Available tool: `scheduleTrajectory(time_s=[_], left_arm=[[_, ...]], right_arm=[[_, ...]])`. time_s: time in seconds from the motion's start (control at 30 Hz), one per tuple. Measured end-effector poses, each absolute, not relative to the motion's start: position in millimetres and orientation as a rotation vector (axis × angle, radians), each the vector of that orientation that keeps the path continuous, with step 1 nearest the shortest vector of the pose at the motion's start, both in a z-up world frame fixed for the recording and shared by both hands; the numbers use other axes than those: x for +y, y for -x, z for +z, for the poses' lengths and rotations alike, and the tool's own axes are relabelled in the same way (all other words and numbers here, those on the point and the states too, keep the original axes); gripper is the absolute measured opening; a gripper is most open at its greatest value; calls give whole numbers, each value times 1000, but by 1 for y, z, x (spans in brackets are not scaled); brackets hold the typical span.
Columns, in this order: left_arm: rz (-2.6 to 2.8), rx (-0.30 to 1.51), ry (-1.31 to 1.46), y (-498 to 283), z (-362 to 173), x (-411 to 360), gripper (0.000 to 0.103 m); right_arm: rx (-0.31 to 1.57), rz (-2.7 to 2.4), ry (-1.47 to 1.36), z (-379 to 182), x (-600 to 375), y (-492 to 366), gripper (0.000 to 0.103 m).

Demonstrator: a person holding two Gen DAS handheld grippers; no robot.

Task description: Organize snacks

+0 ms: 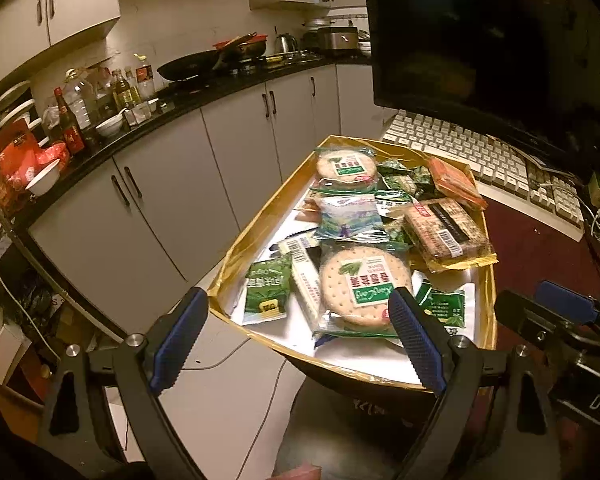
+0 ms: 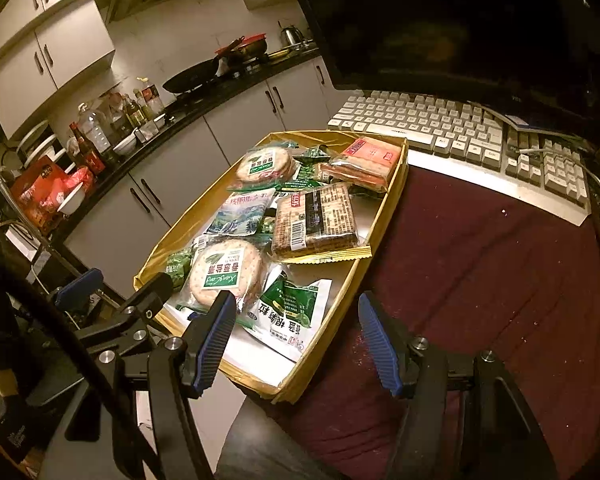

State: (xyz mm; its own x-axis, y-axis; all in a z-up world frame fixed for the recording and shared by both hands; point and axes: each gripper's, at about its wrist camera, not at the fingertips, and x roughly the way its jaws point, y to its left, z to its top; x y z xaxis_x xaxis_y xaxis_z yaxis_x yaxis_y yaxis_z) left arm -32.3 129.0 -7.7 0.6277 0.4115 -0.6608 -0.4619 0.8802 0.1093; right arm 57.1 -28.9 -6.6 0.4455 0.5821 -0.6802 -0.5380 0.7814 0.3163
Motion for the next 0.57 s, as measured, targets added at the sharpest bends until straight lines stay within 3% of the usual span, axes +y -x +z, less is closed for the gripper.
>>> scheduleTrajectory(time_s=[0.57], left_arm=[[515, 728, 78, 31, -8, 140, 92]], right_arm=[[876, 703, -42, -9, -22, -60, 64]])
